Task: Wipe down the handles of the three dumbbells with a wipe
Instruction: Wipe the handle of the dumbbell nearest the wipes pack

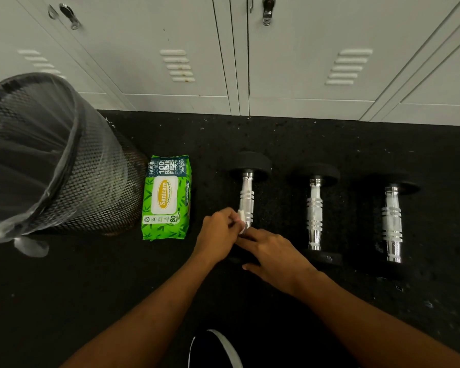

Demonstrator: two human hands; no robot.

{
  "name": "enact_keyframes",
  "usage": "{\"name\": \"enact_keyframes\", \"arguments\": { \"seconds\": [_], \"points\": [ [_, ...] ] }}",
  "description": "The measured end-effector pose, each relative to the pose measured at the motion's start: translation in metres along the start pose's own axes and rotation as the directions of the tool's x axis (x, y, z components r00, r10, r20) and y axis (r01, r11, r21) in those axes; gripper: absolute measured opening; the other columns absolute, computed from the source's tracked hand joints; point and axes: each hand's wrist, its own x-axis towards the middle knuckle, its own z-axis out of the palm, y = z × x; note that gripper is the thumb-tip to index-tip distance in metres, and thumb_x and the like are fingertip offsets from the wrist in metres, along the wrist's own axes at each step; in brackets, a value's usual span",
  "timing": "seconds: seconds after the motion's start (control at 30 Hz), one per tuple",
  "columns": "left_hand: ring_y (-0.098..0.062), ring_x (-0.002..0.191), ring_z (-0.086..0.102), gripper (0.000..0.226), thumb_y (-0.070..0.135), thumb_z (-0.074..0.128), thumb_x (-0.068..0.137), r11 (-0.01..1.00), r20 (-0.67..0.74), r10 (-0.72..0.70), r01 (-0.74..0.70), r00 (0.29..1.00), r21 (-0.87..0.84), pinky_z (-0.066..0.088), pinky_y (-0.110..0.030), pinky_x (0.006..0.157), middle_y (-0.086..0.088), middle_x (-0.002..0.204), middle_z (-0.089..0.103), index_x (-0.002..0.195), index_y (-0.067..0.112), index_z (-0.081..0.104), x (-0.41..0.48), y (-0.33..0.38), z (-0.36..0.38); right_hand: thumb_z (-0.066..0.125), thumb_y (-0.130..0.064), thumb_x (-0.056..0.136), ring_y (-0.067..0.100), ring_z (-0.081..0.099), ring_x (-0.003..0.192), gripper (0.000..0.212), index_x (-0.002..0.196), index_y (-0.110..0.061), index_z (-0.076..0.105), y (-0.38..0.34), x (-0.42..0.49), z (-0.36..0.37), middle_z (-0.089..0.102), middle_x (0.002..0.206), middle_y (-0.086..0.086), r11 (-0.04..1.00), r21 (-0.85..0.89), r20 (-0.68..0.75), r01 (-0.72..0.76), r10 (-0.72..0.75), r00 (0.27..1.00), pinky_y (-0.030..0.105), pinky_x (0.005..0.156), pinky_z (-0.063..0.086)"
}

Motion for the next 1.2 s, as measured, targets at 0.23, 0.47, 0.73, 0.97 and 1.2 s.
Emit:
{"name": "enact_keyframes", "arguments": {
  "seconds": [0.23, 0.47, 0.73, 0.97, 1.2],
  "points": [
    [-0.021, 0.086, 0.064, 0.015, 0.021, 0.064, 0.089, 0.995, -0.149, -0.073, 0.061, 0.986, -0.084, 0.048, -0.028, 0.067, -0.002, 0.079, 0.069, 0.076, 0.023, 0.059, 0.025, 0.017, 0.011, 0.063, -0.033, 0.09, 0.019, 0.046, 0.12, 0.068, 0.148, -0.03, 0.029, -0.001, 0.003, -0.001, 0.036, 0.146, -0.001, 1.0, -0.007, 0.016, -0.001, 0.001, 1.0, 0.038, 0.098, 0.045],
    [-0.01, 0.087, 0.059, 0.016, 0.033, 0.061, 0.093, 0.996, -0.276, 0.007, -0.032, 0.961, -0.088, 0.044, -0.024, 0.069, 0.003, 0.093, 0.069, 0.094, 0.021, 0.07, 0.045, 0.049, 0.003, 0.06, -0.035, 0.092, 0.019, 0.042, 0.125, 0.07, 0.15, -0.029, 0.023, -0.005, 0.006, -0.004, 0.035, 0.147, 0.001, 1.0, -0.024, 0.037, 0.003, -0.002, 0.999, 0.035, 0.099, 0.043],
    [-0.021, 0.106, 0.046, 0.025, 0.021, 0.06, 0.094, 0.827, -0.105, 0.466, -0.39, 0.879, 0.405, 0.048, -0.033, 0.089, 0.0, 0.122, 0.05, 0.117, 0.026, 0.07, 0.052, 0.021, -0.005, 0.06, -0.035, 0.092, 0.019, 0.043, 0.123, 0.071, 0.151, -0.03, 0.021, -0.006, 0.005, -0.005, 0.038, 0.143, 0.001, 1.0, -0.026, 0.026, 0.011, -0.01, 1.0, 0.035, 0.098, 0.044],
    [-0.014, 0.101, 0.058, 0.016, 0.014, 0.06, 0.093, 0.829, 0.111, 0.498, -0.509, 0.86, 0.229, 0.05, -0.035, 0.091, 0.005, 0.11, 0.055, 0.105, 0.017, 0.071, 0.052, 0.016, -0.011, 0.059, -0.035, 0.093, 0.019, 0.042, 0.123, 0.07, 0.151, -0.031, 0.02, -0.005, 0.004, -0.007, 0.037, 0.143, 0.001, 1.0, -0.025, 0.036, 0.008, -0.007, 0.999, 0.036, 0.1, 0.043],
    [0.0, 0.091, 0.057, 0.018, 0.011, 0.061, 0.092, 0.781, 0.364, 0.523, -0.604, 0.771, 0.157, 0.041, -0.01, 0.085, 0.014, 0.099, 0.052, 0.102, 0.017, 0.075, 0.03, -0.006, -0.02, 0.063, -0.032, 0.09, 0.019, 0.041, 0.129, 0.066, 0.148, -0.029, 0.031, -0.004, 0.005, -0.01, 0.033, 0.149, -0.002, 1.0, -0.01, 0.027, 0.025, -0.025, 0.999, 0.035, 0.102, 0.041]
  ]
}}
